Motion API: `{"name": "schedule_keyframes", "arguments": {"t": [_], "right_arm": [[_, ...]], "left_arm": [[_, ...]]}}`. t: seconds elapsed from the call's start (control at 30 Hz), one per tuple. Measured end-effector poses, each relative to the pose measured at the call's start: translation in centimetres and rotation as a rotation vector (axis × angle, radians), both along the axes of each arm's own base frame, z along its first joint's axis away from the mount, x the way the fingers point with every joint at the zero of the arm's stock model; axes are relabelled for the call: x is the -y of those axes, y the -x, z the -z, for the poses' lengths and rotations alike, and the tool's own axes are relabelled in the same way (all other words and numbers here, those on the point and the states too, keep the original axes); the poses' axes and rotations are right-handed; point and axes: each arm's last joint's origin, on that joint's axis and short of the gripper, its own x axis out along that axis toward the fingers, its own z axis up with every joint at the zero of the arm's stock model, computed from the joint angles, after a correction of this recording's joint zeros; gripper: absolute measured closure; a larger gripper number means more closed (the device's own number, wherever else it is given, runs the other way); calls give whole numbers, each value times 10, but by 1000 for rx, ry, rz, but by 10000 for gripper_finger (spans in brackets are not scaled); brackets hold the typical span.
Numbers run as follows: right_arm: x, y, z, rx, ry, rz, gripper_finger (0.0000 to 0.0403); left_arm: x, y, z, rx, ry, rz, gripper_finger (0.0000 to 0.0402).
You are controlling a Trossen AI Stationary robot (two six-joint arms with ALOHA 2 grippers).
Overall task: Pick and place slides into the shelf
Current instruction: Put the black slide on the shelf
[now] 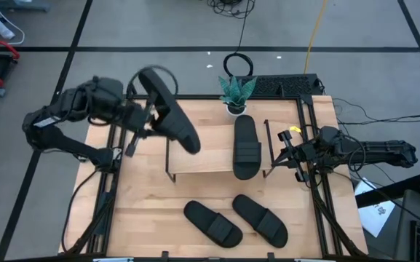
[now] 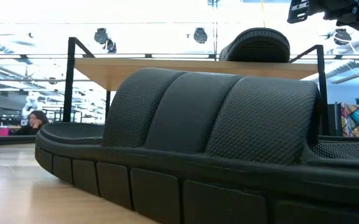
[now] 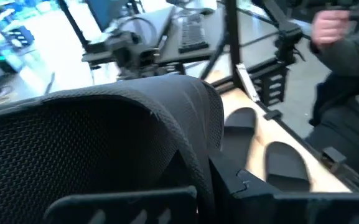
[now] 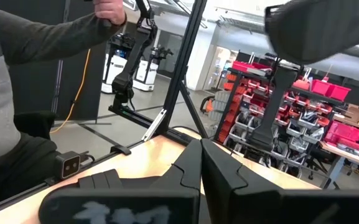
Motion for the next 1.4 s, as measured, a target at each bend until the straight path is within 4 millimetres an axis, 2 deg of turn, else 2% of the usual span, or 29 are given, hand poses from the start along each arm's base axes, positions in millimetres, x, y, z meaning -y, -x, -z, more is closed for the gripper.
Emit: {"name": "schedule_keyframes", "arguments": {"t": [0.23,0.47,0.6,0.7,0.8,0.9,1.07,1.23,1.4], "right_arm": [[0,0,0,0,1,0,403],[0,0,0,8,11,4,403],[0,0,-1,30,35,11,403],[0,0,-1,45,63,14,403],[0,0,-4,74,75,16,403],[0,1,-5,94,76,17,403],[0,0,-5,92,75,17,403],[0,-2,-4,78,73,16,403],[1,-4,-2,61,72,15,403]], "left_arm": [[-35,12,0,12,39,19,401],[-48,8,10,-17,-41,107,401],[-53,-15,18,-25,-26,150,401],[-61,-42,40,-115,49,219,401],[-72,-71,63,-207,137,219,401],[-83,-91,81,-320,244,219,401],[-91,-107,99,-558,373,209,401],[-93,-117,103,-750,452,227,401],[-98,-129,107,-737,541,270,401]]}}
